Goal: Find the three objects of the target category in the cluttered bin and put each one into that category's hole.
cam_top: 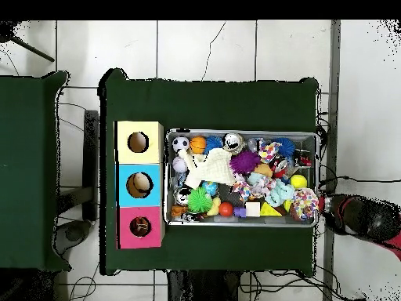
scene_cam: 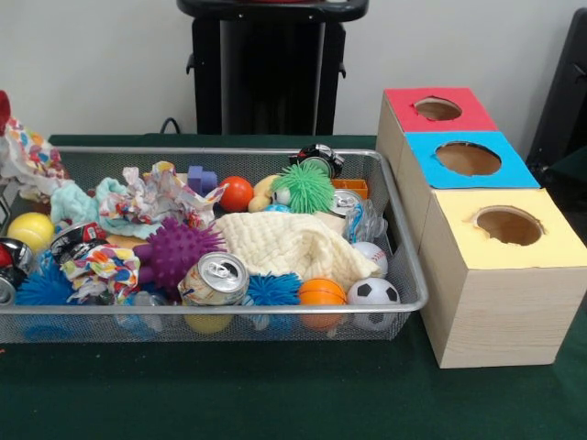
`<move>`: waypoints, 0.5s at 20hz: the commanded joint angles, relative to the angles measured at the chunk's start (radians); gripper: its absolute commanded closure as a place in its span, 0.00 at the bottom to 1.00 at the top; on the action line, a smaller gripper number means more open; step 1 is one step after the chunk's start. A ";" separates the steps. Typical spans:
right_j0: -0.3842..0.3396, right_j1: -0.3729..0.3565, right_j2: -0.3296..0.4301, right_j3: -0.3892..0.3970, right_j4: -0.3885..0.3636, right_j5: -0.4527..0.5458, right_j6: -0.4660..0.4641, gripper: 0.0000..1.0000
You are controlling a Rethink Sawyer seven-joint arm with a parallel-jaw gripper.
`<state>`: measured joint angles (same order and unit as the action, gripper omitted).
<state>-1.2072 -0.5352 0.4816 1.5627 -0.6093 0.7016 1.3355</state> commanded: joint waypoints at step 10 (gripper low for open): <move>-0.036 -0.020 0.027 0.225 -0.061 -0.151 -0.050 1.00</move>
<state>-1.2509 -0.5630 0.4817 1.7016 -0.6196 0.5949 1.3355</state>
